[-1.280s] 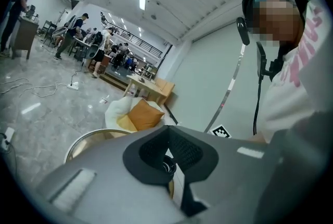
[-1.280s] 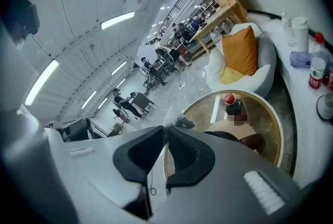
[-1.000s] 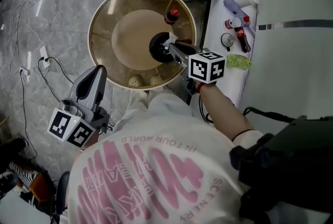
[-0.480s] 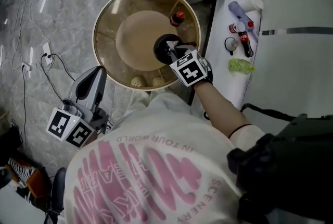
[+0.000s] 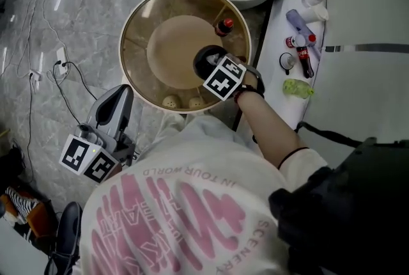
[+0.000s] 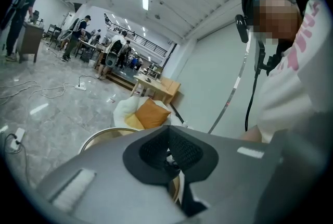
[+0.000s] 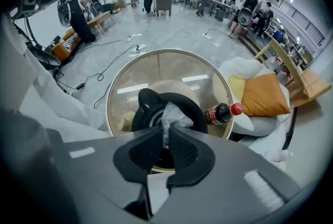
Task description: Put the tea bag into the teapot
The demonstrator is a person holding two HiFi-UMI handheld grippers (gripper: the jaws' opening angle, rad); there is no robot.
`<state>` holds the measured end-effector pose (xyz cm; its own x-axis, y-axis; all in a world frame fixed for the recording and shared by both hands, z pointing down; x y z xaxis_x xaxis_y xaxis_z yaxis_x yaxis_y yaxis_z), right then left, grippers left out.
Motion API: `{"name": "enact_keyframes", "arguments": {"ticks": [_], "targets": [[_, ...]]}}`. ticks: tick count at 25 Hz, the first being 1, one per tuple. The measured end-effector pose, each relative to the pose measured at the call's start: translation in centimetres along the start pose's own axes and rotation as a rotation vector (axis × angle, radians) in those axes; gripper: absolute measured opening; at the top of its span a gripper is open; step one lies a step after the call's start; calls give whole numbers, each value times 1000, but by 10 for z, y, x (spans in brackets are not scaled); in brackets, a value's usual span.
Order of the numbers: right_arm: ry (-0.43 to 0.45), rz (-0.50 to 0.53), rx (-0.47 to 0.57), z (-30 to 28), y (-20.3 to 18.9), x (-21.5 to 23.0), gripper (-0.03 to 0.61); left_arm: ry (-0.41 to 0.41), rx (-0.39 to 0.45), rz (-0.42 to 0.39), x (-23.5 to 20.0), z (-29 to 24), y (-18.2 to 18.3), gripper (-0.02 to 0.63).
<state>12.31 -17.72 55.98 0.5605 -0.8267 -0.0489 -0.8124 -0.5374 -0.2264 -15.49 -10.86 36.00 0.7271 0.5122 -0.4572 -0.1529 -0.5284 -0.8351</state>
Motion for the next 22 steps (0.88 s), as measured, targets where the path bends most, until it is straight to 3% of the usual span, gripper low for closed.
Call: {"name": "enact_keyframes", "arguments": {"ticks": [11,22], "targets": [[137,-10,-107,-21,13,20,31,69,22,29,-2,9,1,15],[98,118,-170,-28,26,8,18,81,46,53,-9,14,2,15]]}}
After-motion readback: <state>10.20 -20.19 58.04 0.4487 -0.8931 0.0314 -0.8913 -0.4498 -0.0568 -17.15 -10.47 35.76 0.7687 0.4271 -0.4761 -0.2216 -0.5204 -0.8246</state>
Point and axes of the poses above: the fingertips, and each gripper's own axes: z backward along the fingers, x to its right, y out of its top, the point moved 9 cm from there along z, backward along the fingers
